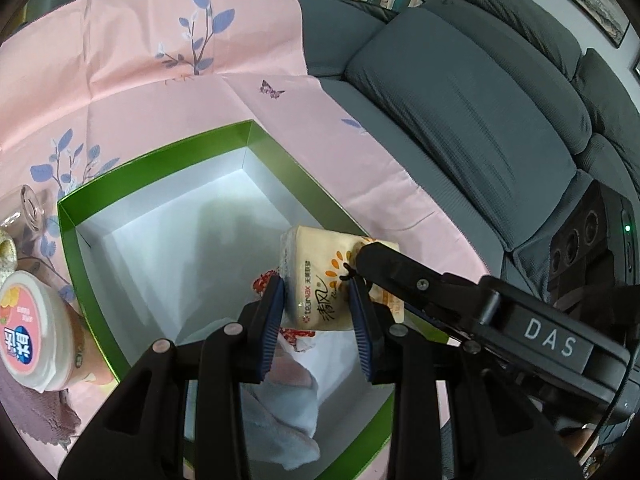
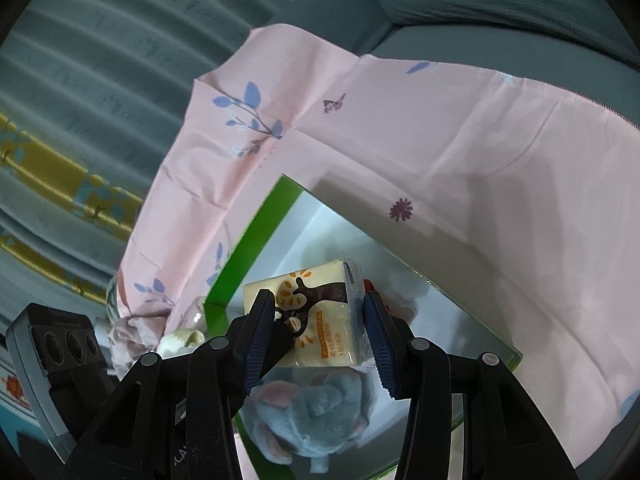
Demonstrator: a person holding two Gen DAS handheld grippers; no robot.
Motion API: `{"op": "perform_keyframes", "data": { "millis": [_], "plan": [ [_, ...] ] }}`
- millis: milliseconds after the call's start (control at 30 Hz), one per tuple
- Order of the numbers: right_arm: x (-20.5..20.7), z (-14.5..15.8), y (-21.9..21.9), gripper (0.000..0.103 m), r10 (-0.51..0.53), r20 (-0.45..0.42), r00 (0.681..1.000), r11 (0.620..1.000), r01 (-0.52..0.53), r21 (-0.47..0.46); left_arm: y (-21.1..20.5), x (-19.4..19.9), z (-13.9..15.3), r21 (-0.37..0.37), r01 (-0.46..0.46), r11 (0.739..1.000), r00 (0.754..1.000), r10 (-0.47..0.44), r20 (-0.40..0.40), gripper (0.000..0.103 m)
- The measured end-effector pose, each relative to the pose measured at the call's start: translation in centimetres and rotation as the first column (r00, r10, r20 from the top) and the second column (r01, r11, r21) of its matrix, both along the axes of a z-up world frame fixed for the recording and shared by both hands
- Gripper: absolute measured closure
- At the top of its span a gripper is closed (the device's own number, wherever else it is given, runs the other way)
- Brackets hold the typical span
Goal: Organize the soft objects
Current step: 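Lower the carton into the box and open the right gripper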
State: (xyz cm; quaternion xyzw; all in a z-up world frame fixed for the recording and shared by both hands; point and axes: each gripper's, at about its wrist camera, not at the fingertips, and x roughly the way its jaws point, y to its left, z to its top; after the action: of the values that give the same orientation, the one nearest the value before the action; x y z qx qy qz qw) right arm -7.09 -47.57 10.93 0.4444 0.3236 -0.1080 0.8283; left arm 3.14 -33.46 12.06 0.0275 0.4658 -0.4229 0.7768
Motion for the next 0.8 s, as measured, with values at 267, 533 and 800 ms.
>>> {"op": "perform_keyframes", "data": {
  "millis": [267,533,800],
  "plan": [
    [1.0,-1.2,0.0,0.054,-0.017,-0.070,0.997,1.000,0.017,-0.005,-0.8,0.5,-1.4,0.067,0.015,0.998,0.999,-0.017,0.028,0.073],
    [0.8,-0.9,-0.1,0.054,-0.044,-0.080,0.996,0.998,0.040,-0.043,-1.0,0.5,-1.6,0.082,0.003,0.997,0.999,-0.006,0.036,0.069],
    [-0.3,1.3,0.5,0.054,-0.066,-0.037,0.997,0.991,0.062,-0.119,0.7,0.0,0.4,0.048,-0.017,0.999,0.997,0.013,0.078,0.040]
  ]
}}
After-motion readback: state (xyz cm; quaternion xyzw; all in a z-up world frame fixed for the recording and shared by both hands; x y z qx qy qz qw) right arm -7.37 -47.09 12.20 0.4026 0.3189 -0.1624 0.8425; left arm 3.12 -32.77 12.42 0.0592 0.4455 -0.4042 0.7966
